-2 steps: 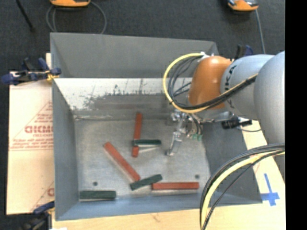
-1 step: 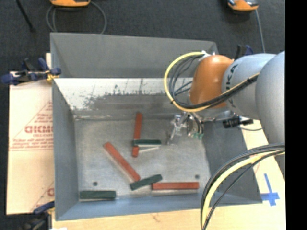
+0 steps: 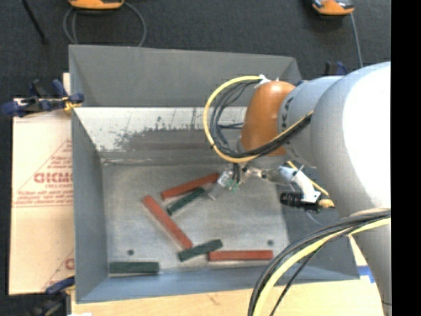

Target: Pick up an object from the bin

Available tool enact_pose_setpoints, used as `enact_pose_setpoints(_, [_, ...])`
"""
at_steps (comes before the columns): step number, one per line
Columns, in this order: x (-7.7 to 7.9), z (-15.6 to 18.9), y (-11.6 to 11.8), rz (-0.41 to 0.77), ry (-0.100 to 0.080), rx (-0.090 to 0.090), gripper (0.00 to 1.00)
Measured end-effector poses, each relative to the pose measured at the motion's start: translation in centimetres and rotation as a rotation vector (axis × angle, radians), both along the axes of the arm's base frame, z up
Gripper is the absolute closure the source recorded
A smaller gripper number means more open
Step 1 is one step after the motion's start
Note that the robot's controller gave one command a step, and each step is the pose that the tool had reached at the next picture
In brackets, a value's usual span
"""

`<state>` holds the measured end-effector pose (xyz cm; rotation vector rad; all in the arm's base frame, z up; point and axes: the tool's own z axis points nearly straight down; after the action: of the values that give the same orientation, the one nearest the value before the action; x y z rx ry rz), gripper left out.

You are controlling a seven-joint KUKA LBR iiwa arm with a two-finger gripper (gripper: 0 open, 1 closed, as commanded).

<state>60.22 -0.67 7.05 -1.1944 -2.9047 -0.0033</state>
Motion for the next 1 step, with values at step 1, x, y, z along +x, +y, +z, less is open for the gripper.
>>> enact_pose_setpoints(1, [2.44, 0.53, 6.20, -0.522, -0.001, -0.001, 1.00])
